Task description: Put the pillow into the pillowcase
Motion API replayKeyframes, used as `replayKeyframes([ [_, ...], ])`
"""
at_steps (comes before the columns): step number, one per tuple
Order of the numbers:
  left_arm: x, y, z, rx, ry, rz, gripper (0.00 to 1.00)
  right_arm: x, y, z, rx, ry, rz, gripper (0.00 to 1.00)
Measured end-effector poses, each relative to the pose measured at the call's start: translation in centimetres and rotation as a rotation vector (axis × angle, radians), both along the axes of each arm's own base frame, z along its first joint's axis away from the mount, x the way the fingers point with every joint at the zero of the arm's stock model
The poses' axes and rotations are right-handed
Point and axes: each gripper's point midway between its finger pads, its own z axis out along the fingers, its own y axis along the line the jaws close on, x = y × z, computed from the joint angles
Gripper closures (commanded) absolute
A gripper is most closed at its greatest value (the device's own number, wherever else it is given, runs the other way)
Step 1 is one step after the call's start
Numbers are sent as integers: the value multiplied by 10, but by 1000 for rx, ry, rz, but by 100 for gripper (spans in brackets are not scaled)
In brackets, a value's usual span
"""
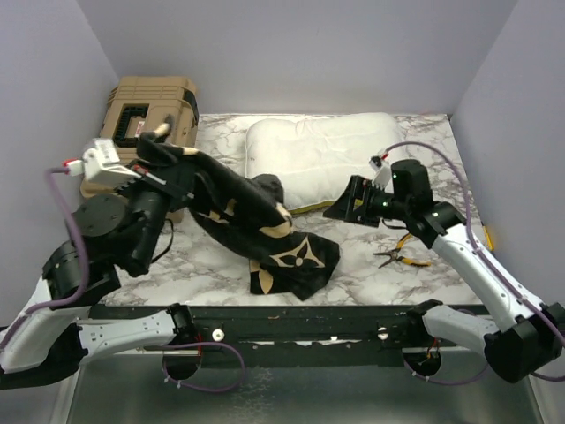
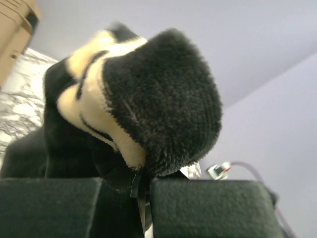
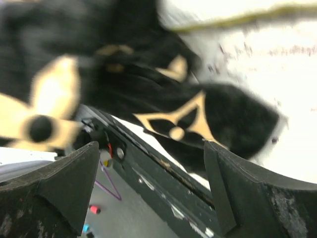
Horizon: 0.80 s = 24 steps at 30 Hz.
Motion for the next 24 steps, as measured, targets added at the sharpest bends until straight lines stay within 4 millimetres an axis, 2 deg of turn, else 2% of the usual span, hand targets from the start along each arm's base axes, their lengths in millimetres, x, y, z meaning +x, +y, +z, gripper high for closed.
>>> replayKeyframes([
  [2,-6,26,11,-36,-14,54,100,-10,4,-45,-3,117,26,9],
  [4,-8,38,14,-41,-12,87,100,-21,7,-85,2,231,48,9],
  [8,-8,44,6,0,14,110,100,-37,12,-150,-17,420,75,10],
  [11,-7,41,-3,30,36,109,100,-41,19,-178,-43,492,100,15],
  [12,-7,40,-4,32,39,109,100,-42,22,-185,-50,503,111,20],
  [13,-7,39,-4,32,42,106,100,-43,25,-190,-56,511,120,30],
  [17,-6,32,-7,35,50,85,100,-48,37,-208,-46,524,166,81],
  [19,-4,24,-9,47,59,73,100,-46,39,-209,-40,515,173,99],
  [22,2,12,-13,77,74,69,100,-37,41,-197,-37,468,168,100],
  [24,6,5,-16,90,84,71,100,-24,42,-177,-41,402,155,100],
])
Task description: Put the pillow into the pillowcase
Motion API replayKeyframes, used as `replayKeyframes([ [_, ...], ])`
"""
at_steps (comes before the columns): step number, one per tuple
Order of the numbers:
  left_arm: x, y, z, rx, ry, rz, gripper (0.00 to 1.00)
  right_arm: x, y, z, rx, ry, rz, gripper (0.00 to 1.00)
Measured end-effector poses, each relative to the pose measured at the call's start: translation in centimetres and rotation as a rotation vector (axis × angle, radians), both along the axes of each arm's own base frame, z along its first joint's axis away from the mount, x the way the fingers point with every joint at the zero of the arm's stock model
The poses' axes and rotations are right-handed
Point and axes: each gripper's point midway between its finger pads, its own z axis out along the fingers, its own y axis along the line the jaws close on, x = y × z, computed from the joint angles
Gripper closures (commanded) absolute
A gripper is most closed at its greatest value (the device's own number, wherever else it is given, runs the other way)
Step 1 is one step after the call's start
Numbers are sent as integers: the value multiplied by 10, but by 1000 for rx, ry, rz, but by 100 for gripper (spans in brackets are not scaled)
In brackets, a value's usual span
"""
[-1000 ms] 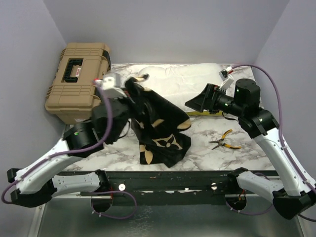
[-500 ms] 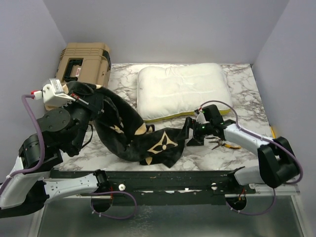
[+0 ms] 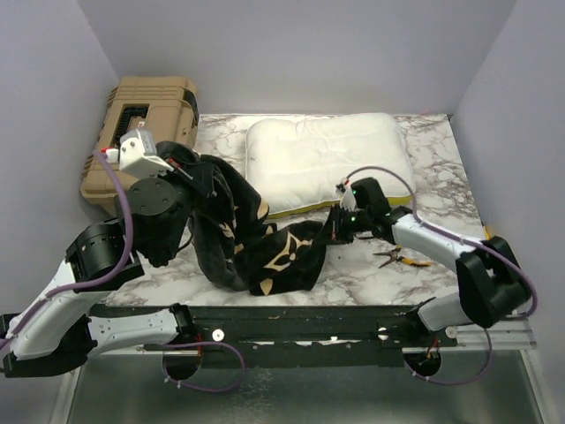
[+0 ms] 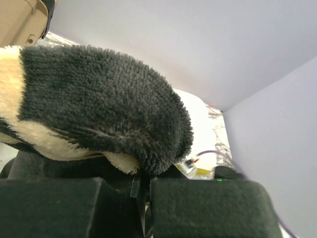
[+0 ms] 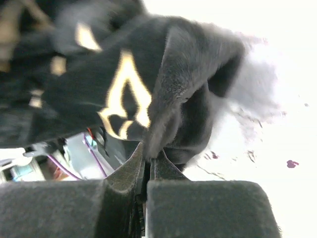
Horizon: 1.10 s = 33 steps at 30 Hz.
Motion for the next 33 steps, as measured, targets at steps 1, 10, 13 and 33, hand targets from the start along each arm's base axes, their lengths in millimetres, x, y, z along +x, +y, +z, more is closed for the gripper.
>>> replayKeyframes([
  [1,1,-2,-1,3,3,3,100,9,0,16,2,-48,-10,100],
  [10,15,4,-2,-56,4,149,100,63,-57,280,79,-722,-311,100],
  [13,23,-1,5,-51,-13,193,100,53,-78,348,101,-892,-388,100],
  [33,-12,105,10,-102,-82,412,1,10,-103,297,-47,-871,-301,100],
])
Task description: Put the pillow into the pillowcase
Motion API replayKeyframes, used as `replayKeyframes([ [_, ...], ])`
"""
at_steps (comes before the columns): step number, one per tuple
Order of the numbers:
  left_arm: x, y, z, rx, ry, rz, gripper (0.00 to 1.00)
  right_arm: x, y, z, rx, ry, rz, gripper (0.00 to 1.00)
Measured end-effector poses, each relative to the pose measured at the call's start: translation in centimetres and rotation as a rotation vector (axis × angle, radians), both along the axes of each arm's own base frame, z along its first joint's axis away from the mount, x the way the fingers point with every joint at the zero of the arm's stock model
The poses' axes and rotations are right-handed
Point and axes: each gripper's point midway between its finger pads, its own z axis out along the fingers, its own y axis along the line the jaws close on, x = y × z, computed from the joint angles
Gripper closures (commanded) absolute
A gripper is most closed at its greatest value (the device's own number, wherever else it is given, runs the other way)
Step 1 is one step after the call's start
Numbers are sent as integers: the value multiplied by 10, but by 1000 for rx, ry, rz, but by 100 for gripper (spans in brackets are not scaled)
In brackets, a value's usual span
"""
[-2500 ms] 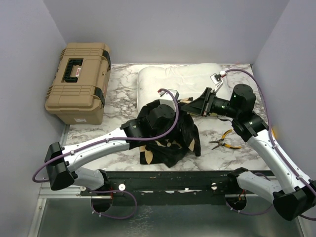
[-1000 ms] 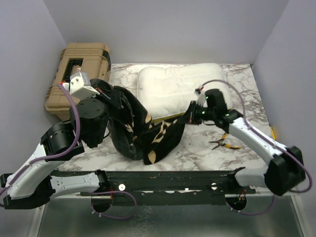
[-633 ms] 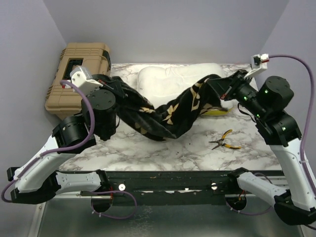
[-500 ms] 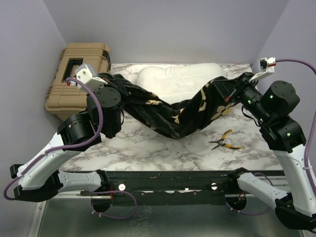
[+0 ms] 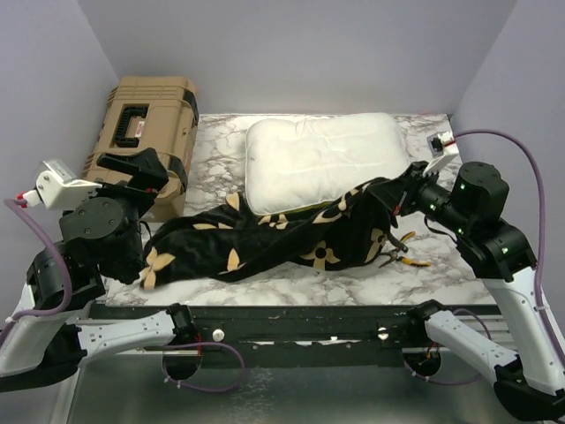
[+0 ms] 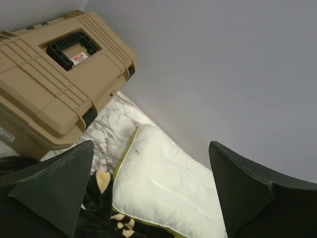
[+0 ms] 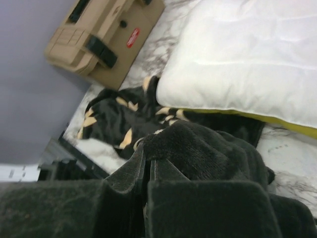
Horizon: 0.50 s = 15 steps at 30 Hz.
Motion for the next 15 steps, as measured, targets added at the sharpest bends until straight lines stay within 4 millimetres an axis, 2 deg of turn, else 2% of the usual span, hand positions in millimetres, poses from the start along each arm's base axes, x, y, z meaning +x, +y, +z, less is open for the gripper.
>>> replayKeyframes([
  [3,1,-2,6,30,14,-11,1,-17,19,-13,0,17,155,99],
  [5,8,-20,2,86,44,-45,1,-31,34,-23,15,37,285,91],
  [6,11,-30,-2,114,61,-64,1,-38,41,-28,27,49,353,79],
  [8,24,-65,-20,212,125,-132,1,-54,55,-40,58,81,491,44],
  [9,32,-88,-34,270,168,-180,1,-62,60,-46,69,103,557,38],
  [11,41,-121,-59,350,239,-257,1,-78,67,-57,86,145,677,27],
  [12,46,-145,-80,404,294,-313,1,-83,68,-59,90,158,707,23],
  [15,52,-190,-133,509,427,-446,1,-89,67,-59,78,156,744,17],
])
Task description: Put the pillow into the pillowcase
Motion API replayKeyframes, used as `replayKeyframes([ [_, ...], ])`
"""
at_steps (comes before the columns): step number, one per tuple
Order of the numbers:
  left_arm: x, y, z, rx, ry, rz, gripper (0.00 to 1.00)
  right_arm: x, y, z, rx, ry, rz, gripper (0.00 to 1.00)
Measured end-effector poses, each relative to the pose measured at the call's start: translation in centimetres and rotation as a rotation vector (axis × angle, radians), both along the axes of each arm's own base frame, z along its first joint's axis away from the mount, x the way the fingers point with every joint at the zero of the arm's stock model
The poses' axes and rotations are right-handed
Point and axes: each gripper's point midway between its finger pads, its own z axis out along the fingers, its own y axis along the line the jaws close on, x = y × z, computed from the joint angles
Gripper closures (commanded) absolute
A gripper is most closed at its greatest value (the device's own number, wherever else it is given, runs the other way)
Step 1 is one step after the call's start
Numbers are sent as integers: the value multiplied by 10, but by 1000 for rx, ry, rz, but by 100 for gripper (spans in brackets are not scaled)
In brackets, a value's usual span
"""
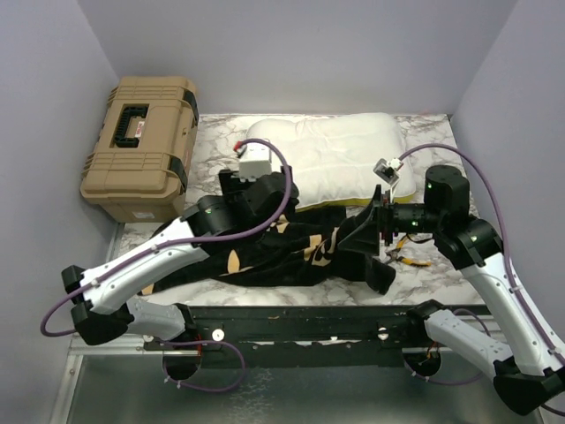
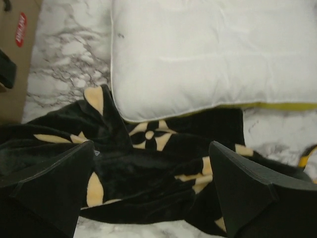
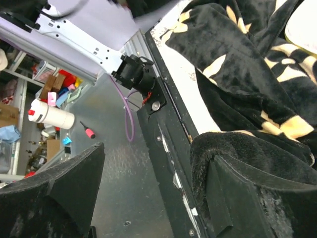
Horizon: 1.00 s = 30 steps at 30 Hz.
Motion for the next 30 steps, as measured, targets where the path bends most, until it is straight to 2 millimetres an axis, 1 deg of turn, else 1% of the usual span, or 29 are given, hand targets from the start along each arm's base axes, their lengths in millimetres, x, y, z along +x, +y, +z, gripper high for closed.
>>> replayKeyframes([
  [1,0,-7,-10,14,30,-26,1,0,-1,3,0,-12,-3,17],
  [2,-1,-17,-26,38,78,-65,1,-1,-2,5,1,-22,-9,16],
  [4,-3,-25,-42,44,138,-111,1,2,-4,11,0,-49,-37,16],
  [8,0,-32,-63,-9,233,-173,1,2,-7,22,11,-102,-68,16],
  [10,1,-36,-81,-44,289,-202,1,1,-8,29,21,-127,-66,16],
  [13,-2,-39,-115,-78,383,-229,1,3,-10,41,20,-171,-88,16],
  [15,-6,-39,-131,-80,430,-241,1,14,-17,49,-19,-189,-169,16],
  [16,-7,-39,-139,-78,454,-244,1,23,-23,52,-49,-188,-232,12],
  [18,-7,-41,-148,-78,480,-248,1,43,-39,53,-132,-160,-390,11],
  [19,-7,-41,-150,-79,486,-248,1,53,-47,48,-177,-131,-459,11],
  [20,-6,-41,-153,-79,496,-248,1,60,-54,38,-228,-90,-515,11],
  [22,-4,-41,-156,-80,504,-244,1,67,-66,10,-326,14,-592,11],
  [24,-4,-43,-158,-83,512,-249,1,67,-73,-24,-411,115,-628,12],
  [26,-3,-46,-161,-90,524,-256,1,57,-78,-54,-470,204,-630,12],
  [27,-4,-50,-165,-96,535,-269,1,50,-79,-63,-489,236,-620,13],
  [28,-5,-52,-167,-99,541,-276,1,46,-79,-67,-491,250,-612,13],
  [30,-7,-57,-176,-103,564,-298,2,35,-75,-64,-463,260,-571,13],
])
